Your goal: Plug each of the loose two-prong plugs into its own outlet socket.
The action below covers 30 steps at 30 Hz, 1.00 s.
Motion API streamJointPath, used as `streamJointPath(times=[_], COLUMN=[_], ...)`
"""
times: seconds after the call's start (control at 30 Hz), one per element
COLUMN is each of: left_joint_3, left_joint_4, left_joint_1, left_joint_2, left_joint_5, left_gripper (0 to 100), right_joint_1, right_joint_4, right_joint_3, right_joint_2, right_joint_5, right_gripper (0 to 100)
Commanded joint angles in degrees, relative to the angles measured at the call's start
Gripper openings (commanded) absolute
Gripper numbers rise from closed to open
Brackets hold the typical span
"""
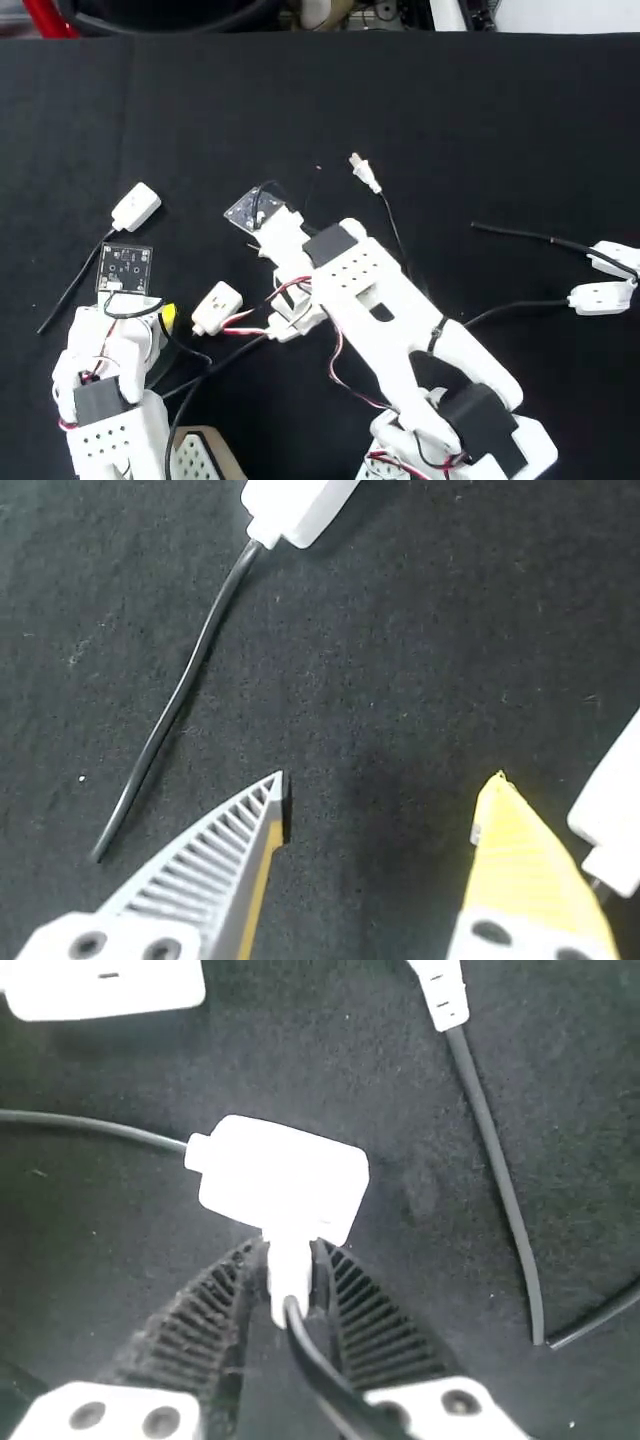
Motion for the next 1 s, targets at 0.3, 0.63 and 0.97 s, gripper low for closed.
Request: streamJointPath(times=[0.3,0.63,0.97], left_joint_3=[0.0,0.1,0.2], left_joint_4=[0.2,0.2,0.2], left_joint_1=[-0.2,-0.2,-0.2], left_joint_2=[-0.5,-0.5,-0.5], left_joint_5=[-0.4,-0.4,-0.4], left_gripper=[30,30,30], right_joint_1=[6.6,6.3,7.8], right_joint_4=[-6.1,-5.7,5.5], right_joint_3=[-0.3,1.7,-3.6], right_joint_2=[-0.2,-0.4,-11.4], right_joint_5=[-4.7,-5.0,-9.1], right_gripper=[1.2,1.2,1.4])
